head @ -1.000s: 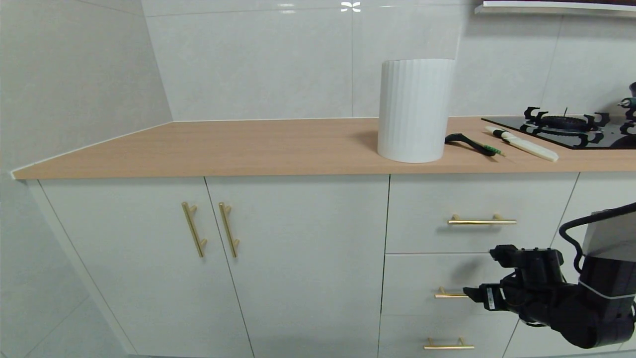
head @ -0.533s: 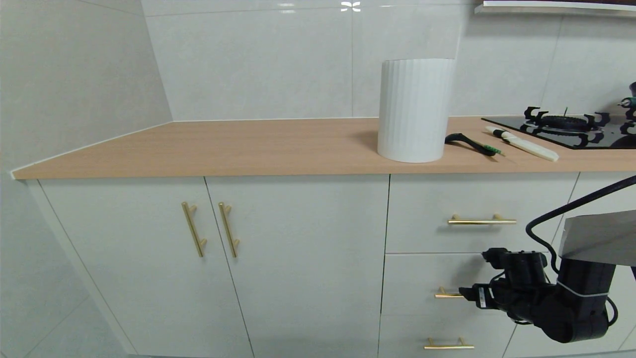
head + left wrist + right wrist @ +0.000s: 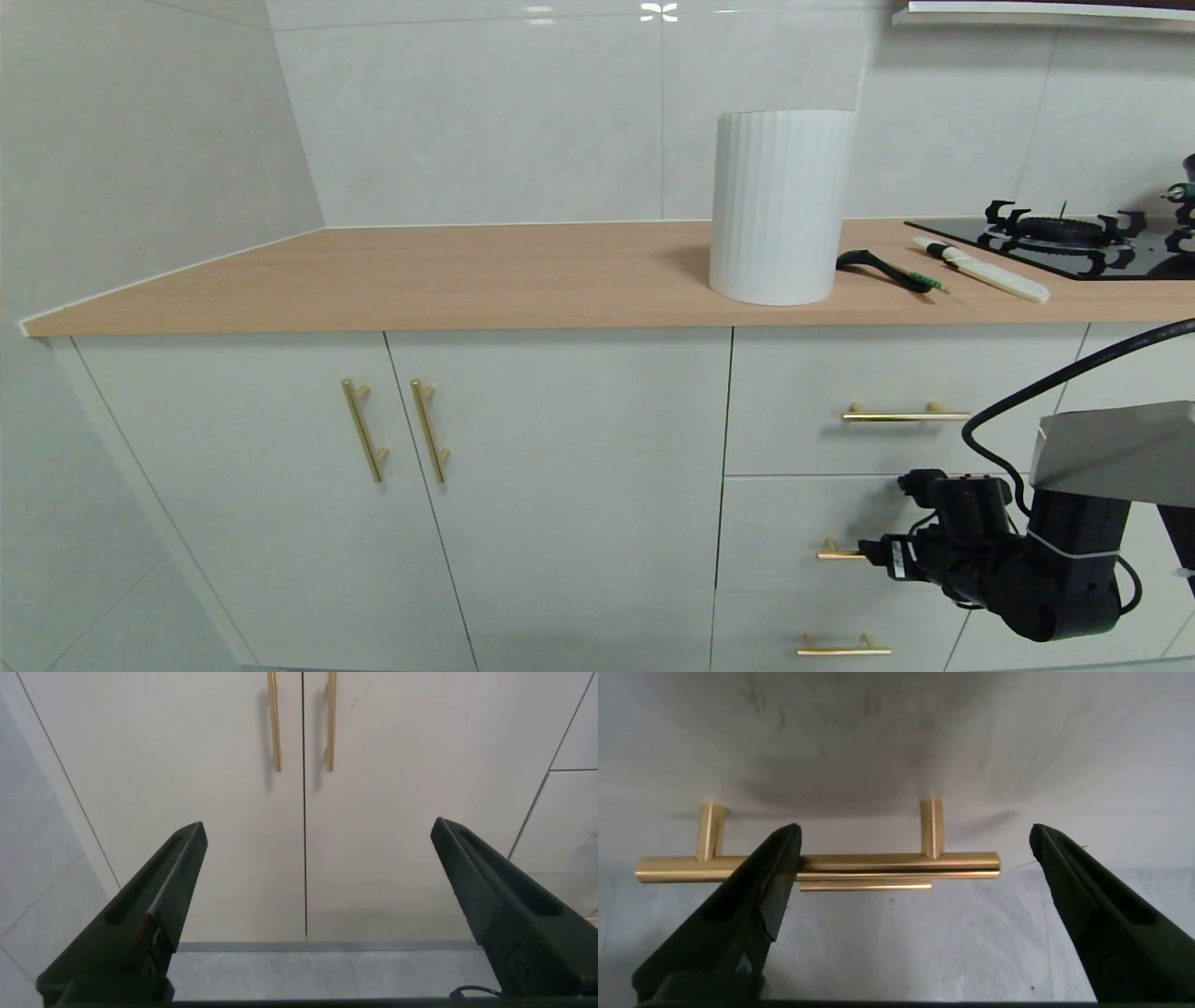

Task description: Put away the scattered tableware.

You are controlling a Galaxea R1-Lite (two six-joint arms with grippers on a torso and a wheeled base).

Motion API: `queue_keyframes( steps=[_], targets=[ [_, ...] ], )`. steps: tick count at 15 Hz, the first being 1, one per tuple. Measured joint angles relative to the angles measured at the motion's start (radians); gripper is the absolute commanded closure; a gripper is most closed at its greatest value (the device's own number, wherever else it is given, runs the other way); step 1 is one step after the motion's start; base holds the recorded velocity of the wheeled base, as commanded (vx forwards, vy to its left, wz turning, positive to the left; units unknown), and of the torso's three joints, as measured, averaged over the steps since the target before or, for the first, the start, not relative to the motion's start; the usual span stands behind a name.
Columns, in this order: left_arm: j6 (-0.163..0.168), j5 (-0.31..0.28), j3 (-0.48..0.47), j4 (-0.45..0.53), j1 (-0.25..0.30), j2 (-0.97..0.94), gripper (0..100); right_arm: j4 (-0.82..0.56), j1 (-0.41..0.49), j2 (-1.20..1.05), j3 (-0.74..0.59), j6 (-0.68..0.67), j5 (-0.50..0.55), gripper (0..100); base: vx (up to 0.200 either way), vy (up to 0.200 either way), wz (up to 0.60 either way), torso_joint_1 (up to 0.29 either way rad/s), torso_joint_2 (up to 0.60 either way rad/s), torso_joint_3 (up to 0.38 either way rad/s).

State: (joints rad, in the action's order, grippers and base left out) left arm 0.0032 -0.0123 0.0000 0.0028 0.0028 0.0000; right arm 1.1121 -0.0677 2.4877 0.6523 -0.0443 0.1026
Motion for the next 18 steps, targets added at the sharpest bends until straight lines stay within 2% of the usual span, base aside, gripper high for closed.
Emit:
queue_keyframes(
  steps=[13, 15, 18],
  targets=[
    [0.000, 0.000, 0.000, 0.000, 0.000, 0.000, 0, -0.012, -0.008, 0.007, -0.011, 0.003, 0.008, 0, 0.000, 0.000, 0.00, 0.000, 0.00, 0.000],
    [0.000, 0.000, 0.000, 0.000, 0.000, 0.000, 0, -0.010, -0.012, -0.010, -0.041, 0.003, 0.008, 0, 0.000, 0.000, 0.00, 0.000, 0.00, 0.000],
    [0.000, 0.000, 0.000, 0.000, 0.000, 0.000, 0, -0.038, -0.022, -0.109, -0.163, 0.011, 0.001, 0, 0.000, 0.000, 0.00, 0.000, 0.00, 0.000]
  ],
)
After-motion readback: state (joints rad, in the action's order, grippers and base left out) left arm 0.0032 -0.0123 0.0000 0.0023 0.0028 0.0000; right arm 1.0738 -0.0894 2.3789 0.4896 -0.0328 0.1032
